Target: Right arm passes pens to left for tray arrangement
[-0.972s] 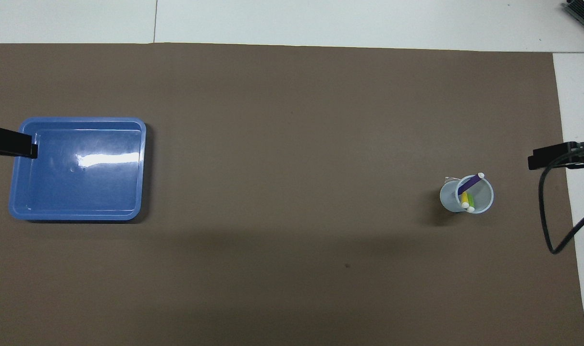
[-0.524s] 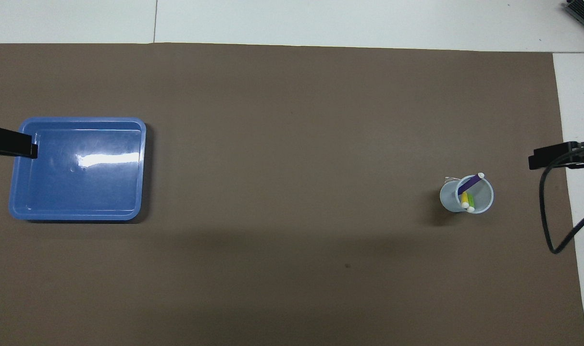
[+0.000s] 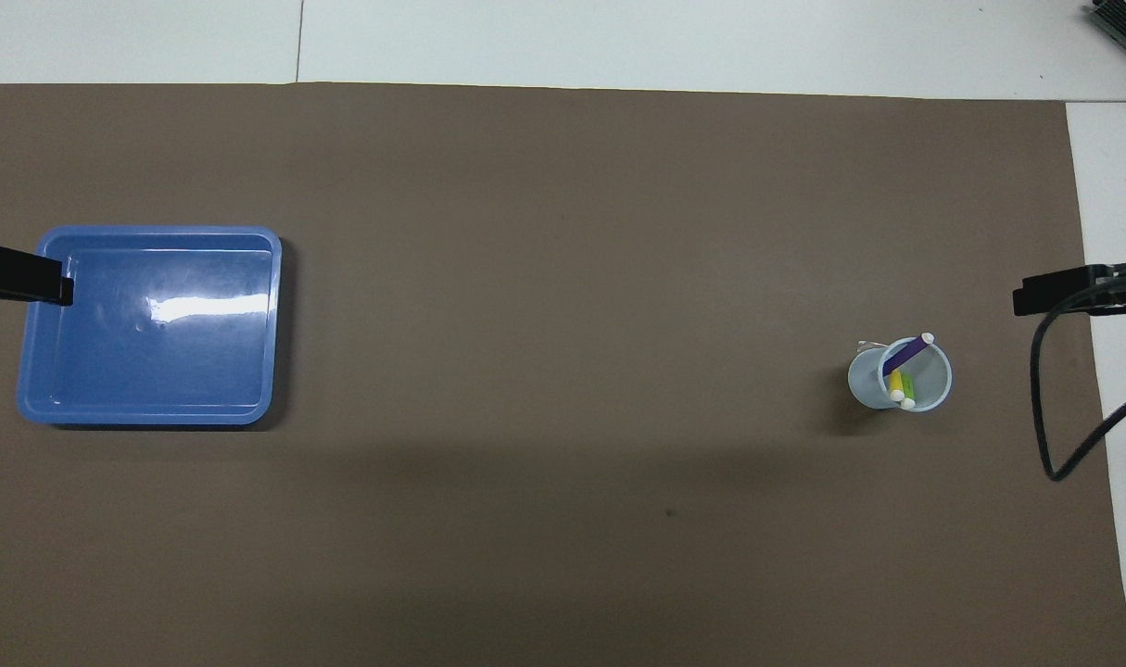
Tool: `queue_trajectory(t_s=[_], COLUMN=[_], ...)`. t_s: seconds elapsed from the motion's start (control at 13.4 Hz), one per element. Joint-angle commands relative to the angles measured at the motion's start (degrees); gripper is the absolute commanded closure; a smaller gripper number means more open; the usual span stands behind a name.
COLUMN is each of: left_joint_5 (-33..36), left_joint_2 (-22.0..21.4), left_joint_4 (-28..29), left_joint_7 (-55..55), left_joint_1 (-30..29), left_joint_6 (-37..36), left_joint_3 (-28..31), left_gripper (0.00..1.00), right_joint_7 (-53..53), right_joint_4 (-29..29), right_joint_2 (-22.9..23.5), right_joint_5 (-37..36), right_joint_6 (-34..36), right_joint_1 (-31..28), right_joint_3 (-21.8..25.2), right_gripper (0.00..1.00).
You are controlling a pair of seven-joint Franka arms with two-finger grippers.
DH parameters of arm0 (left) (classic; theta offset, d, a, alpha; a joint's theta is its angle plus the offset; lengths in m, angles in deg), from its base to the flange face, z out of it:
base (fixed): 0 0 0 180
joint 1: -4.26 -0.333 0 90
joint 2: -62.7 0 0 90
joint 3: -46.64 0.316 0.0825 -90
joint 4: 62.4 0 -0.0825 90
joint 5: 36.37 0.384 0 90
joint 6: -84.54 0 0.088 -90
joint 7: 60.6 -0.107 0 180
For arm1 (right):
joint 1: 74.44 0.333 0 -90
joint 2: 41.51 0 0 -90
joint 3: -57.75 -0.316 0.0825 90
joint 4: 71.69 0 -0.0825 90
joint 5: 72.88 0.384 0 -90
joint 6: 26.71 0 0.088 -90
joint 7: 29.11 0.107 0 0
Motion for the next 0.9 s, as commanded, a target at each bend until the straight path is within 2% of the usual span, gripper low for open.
queue_trajectory(t_s=[0.0, 0.3, 0.37, 0.52, 0.67, 0.82], left_joint_5=[-0.9, -0.9, -0.9, -0.9, -0.9, -0.9], left_joint_2=[-1.17, -1.26, -1.26, -1.26, -1.26, -1.26], left_joint_4=[1.08, 1.08, 1.08, 1.17, 1.26, 1.26], left_joint_7=[0.22, 0.22, 0.22, 0.22, 0.22, 0.22], left_joint_1=[-0.24, -0.33, -0.33, -0.33, -0.33, -0.33], left_joint_6=[-0.04, -0.04, -0.04, -0.12, -0.12, -0.12], left_joint_3=[0.04, 0.04, 0.04, 0.04, 0.04, 0.04], left_gripper=[0.0, 0.0, 0.0, 0.0, 0.0, 0.0], right_joint_7=[0.54, 1.07, 1.16, 3.34, 6.59, 6.96], right_joint_4=[7.09, 16.32, 18.16, 20.29, 20.03, 20.46], right_joint_2=[-1.36, -1.36, -0.75, 1.61, 4.87, 6.02], right_joint_5=[-0.13, -0.04, -0.04, 0.05, 3.81, 4.35], right_joint_6=[-6.45, -17.34, -19.8, -22.63, -24.04, -24.22], right_joint_1=[-1.17, -3.1, -2.84, -2.92, -3.01, -2.58], right_joint_3=[-0.1, 0.16, 0.16, 0.16, 0.16, 0.16], right_gripper=[0.0, 0.0, 0.1, 0.2, 0.28, 0.35])
